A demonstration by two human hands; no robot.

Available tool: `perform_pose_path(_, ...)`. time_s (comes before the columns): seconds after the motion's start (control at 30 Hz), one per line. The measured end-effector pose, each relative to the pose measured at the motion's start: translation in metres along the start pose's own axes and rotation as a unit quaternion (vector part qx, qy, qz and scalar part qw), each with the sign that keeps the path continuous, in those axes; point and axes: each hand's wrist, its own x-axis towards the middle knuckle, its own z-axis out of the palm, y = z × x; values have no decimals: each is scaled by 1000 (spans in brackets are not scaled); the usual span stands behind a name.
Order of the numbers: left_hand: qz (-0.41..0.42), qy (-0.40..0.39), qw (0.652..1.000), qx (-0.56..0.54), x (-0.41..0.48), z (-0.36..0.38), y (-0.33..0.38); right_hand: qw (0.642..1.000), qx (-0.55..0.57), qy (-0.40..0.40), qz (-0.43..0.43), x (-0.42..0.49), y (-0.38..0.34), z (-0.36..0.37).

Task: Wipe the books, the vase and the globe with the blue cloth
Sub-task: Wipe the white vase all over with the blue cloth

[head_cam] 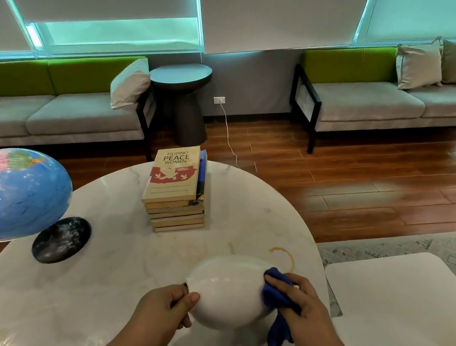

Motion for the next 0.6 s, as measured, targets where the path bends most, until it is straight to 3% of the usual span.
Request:
perform_pose_path(0.1,9,-2,1000,12,1,-1,-1,996,32,39,77,13,0,-4)
perform_pose_path(0.3,9,-1,1000,7,0,-1,-1,999,8,-42,3,4,-15,2)
perform_pose_path(0.47,13,5,1000,9,0,0,-3,996,-28,16,77,17,0,-10)
perform_pose_path(0.6,19,13,999,29,2,0,-7,999,-40,-13,4,4,-8,1)
